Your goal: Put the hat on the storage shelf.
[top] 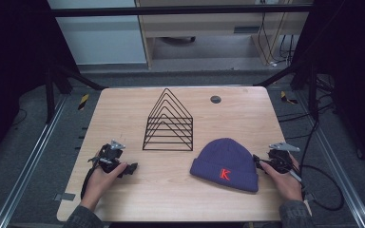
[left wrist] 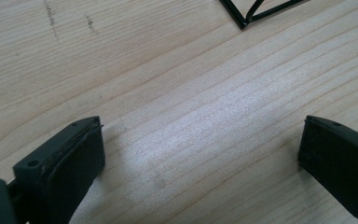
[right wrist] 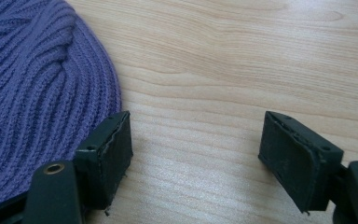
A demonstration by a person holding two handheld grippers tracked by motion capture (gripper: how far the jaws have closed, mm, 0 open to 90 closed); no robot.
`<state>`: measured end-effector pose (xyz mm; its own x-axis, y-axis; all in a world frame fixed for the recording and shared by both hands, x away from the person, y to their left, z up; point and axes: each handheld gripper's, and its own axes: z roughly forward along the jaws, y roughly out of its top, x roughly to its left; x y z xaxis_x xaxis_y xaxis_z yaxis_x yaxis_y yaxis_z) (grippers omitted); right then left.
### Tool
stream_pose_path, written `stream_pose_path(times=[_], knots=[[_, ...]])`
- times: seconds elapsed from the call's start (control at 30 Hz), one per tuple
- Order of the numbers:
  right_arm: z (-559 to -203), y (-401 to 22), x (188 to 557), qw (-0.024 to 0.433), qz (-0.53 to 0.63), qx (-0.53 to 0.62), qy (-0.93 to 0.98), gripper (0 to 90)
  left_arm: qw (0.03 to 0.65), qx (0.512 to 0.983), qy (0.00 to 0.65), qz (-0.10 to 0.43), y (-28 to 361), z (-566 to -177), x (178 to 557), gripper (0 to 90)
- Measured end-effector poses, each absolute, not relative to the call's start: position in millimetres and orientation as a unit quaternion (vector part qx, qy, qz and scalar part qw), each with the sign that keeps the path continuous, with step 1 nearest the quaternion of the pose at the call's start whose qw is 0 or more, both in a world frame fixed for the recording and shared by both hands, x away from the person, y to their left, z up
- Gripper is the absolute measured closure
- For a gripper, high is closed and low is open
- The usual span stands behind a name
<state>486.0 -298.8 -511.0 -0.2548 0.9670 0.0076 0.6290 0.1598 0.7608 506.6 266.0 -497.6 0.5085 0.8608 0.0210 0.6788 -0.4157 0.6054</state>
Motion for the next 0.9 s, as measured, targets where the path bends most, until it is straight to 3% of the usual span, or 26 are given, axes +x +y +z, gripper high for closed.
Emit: stream_pose_path(times=[0.47, 0.53, 0.6, 0.9], knots=[[-509, -299, 486, 0.243, 0.336, 0.566, 0.712, 26.6, 0.274, 0.826, 0.464, 0.166, 266, -498, 506, 0.0], [-502, -300, 488, 0.229, 0.337, 0.576, 0.708, 28.9, 0.275, 0.826, 0.463, 0.166, 266, -498, 505, 0.0], [-483, -298, 492, 0.244, 0.343, 0.571, 0.705, 34.3, 0.275, 0.826, 0.463, 0.165, 266, -498, 505, 0.0], [-443, -273, 519, 0.216, 0.313, 0.519, 0.765, 41.1, 0.274, 0.827, 0.463, 0.165, 266, -498, 504, 0.0]])
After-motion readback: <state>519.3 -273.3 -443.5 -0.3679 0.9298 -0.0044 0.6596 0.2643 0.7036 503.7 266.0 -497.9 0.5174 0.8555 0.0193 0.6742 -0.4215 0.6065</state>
